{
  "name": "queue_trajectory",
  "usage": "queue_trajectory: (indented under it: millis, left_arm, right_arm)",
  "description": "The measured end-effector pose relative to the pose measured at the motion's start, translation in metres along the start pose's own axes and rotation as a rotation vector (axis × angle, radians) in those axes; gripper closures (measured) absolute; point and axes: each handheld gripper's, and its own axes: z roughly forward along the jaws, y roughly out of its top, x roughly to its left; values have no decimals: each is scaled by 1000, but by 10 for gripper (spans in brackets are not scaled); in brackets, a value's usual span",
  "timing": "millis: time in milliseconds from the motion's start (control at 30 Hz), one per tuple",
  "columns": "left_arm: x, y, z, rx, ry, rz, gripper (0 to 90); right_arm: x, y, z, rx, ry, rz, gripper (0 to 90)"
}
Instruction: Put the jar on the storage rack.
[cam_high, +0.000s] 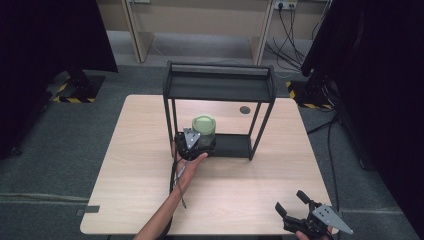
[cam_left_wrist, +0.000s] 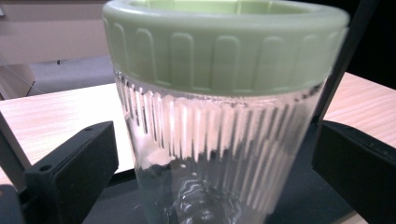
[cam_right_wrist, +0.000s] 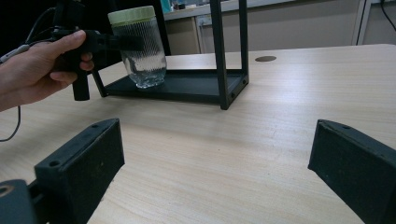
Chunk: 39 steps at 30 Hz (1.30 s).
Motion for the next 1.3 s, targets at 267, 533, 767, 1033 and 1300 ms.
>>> queue_trajectory:
  millis: [267, 533, 767, 1033, 1300]
  left_arm:
    - [2, 1, -11, -6, 6, -10, 0]
    - [4, -1, -26, -16, -3, -5, 0]
    - [3, -3, -35, -29, -18, -7, 0]
    - [3, -5, -40, -29, -28, -16, 0]
    - [4, -9, -48, -42, -45, -26, 0]
  right_arm:
    - [0, 0, 0, 0, 1, -1, 33]
    - [1, 0, 0, 1, 1, -2, 33]
    - [1, 0, 1, 2, 2, -3, 33]
    - [1, 0, 1, 2, 2, -3, 33]
    - [1, 0, 1, 3, 2, -2, 33]
